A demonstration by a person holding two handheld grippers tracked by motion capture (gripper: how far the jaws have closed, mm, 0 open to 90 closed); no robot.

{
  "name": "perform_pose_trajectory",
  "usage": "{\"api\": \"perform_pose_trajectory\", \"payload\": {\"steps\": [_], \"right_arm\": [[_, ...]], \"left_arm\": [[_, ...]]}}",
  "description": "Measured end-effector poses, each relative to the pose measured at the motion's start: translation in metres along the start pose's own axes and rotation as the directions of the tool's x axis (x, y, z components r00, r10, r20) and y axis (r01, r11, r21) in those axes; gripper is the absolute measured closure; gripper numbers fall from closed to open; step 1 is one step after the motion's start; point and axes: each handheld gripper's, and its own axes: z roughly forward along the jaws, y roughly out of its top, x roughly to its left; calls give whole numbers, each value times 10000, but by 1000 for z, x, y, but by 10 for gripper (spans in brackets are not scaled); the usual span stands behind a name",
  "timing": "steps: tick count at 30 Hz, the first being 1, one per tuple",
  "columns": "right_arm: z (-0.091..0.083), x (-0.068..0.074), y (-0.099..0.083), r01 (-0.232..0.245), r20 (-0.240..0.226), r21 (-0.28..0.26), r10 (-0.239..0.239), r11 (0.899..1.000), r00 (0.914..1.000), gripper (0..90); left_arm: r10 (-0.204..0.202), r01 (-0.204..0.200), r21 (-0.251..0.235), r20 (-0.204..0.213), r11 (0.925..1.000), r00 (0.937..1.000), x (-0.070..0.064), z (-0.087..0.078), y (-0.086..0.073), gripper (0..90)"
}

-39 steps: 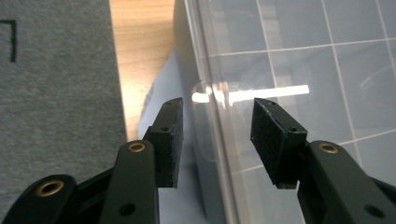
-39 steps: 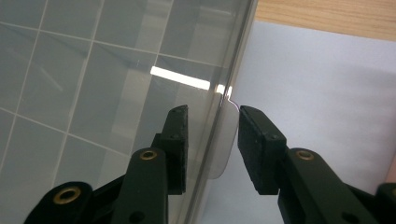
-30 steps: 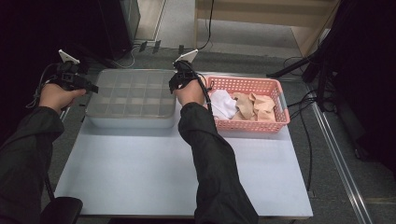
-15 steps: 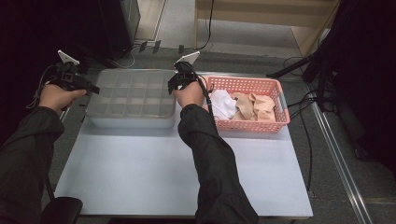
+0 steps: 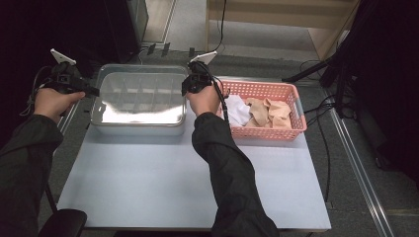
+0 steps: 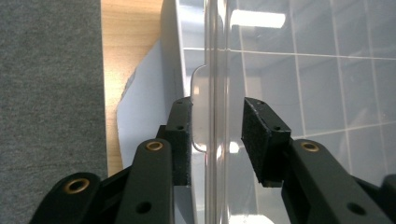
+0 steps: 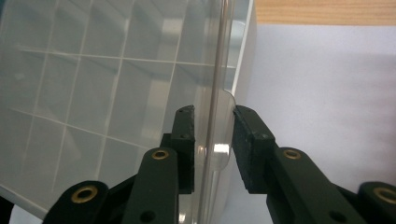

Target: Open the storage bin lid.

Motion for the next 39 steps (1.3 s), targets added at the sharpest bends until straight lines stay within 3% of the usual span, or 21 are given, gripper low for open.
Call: {"api": "perform_pose_trajectory", "payload": {"steps": [5,13,28,34,39], "right_arm": [[-7,-3,-6,-23,-366,-457,6,9990,9993,745],[-25,3,-10,427,-280,-979,-456,9943,9986,753],[-58,8,-25,813,-421,-1287,-873,9883,9953,753],[-63,6,-33,985,-335,-1386,-1041,9854,9940,753],[-70,6,-43,1018,-536,-1519,-1111,9831,9924,754]], "left_arm": [[60,-62,-189,-64,9998,10000,-4,-9,-4,688],[232,-229,-542,56,9983,9997,-10,-22,-12,698],[369,-329,-956,398,9949,9985,-24,-50,-37,712],[500,-477,-1103,186,9928,9986,-32,-53,-48,709],[476,-456,-1199,142,9917,9988,-35,-56,-58,703]]}}
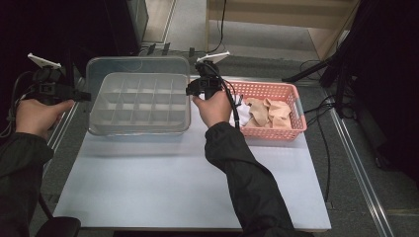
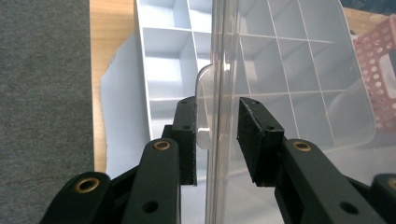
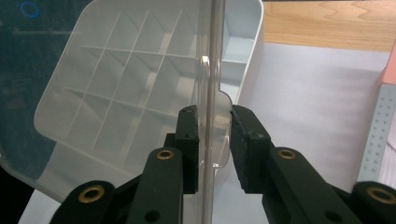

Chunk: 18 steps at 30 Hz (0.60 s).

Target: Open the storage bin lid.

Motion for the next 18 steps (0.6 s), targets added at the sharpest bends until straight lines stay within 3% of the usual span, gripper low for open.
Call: {"api": "perform_pose_trajectory", "payload": {"steps": [12,18], "right_arm": [[-9,4,-21,359,-419,-5,-358,9994,9985,758],[-10,8,-31,680,-200,94,-678,9976,9975,755]], "left_arm": [[-154,155,-47,166,9999,9997,4,-8,-30,704],[-158,159,-53,111,9999,9998,3,-10,-43,704]]}}
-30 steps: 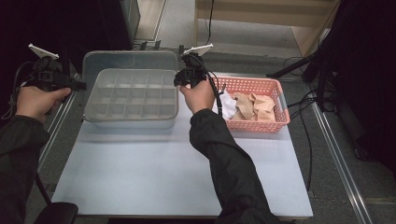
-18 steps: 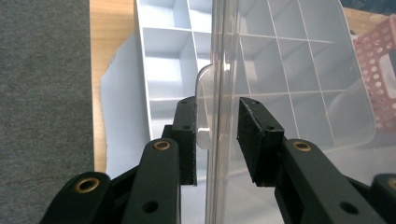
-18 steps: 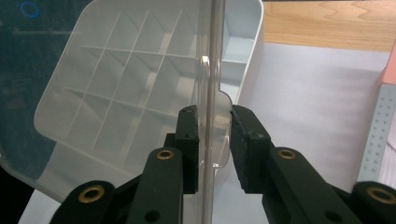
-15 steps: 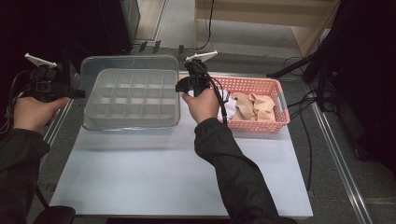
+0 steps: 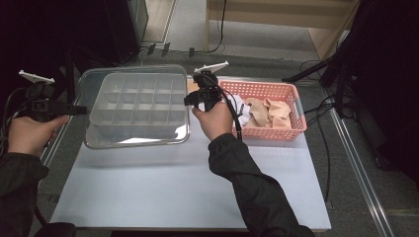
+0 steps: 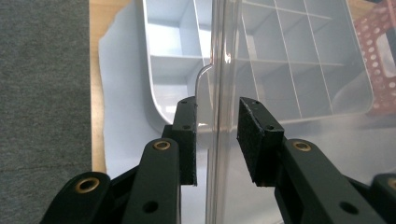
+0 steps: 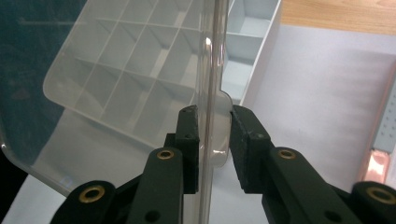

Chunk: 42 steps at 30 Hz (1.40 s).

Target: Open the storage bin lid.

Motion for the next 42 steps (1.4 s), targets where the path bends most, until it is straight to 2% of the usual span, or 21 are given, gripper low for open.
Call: {"api": "perform_pose_trajectory", "payload": {"steps": [2,5,14,18,26,32,37,42], "right_arm": [[0,0,-8,32,75,63,-32,10000,10000,754],[2,-1,-18,-19,-67,98,20,10000,10000,755],[5,4,-36,144,-45,196,-143,9997,9999,753],[2,5,-48,132,-387,55,-129,9999,9992,755],[-2,6,-68,237,-245,253,-231,9994,9994,754],[-4,4,-82,161,-337,371,-149,9992,9993,754],[-7,5,-102,119,-384,474,-101,9988,9992,753],[-8,7,-113,171,-353,577,-151,9982,9993,751]], "left_arm": [[28,-28,36,1,10000,10000,-1,0,-5,704],[45,-45,71,-65,10000,10000,1,2,-16,704],[-57,57,5,-150,10000,9999,5,0,-36,703],[-72,72,4,-17,10000,10000,8,-4,-45,704],[3,-2,102,-71,9999,10000,3,-5,-62,703],[-32,34,247,-88,9997,10000,1,-4,-79,703],[-19,24,387,-134,9992,9999,0,-5,-95,702],[61,-55,462,-128,9989,9999,-1,-6,-104,702]]}}
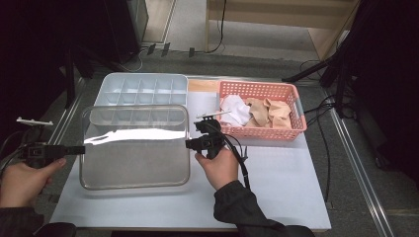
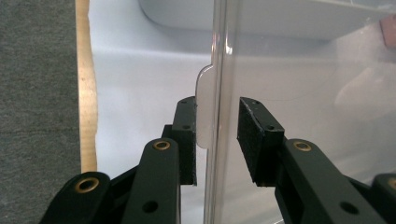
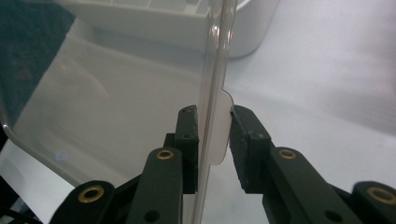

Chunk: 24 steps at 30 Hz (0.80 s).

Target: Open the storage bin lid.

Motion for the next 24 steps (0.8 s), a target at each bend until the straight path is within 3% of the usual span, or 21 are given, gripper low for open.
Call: {"api": "perform_pose_trajectory", "payload": {"steps": [7,10,24], "right_arm": [[3,4,-21,47,-18,387,-46,9992,10000,747],[6,3,-33,-212,-205,440,222,9988,9995,749],[21,7,-51,-148,-236,1203,178,9926,9996,746]], "left_arm": [[-30,31,124,-46,9999,10000,3,-2,-15,701],[-70,72,226,-84,9997,9999,4,0,-22,701],[-390,405,772,-207,9962,9990,17,8,-42,696]]}}
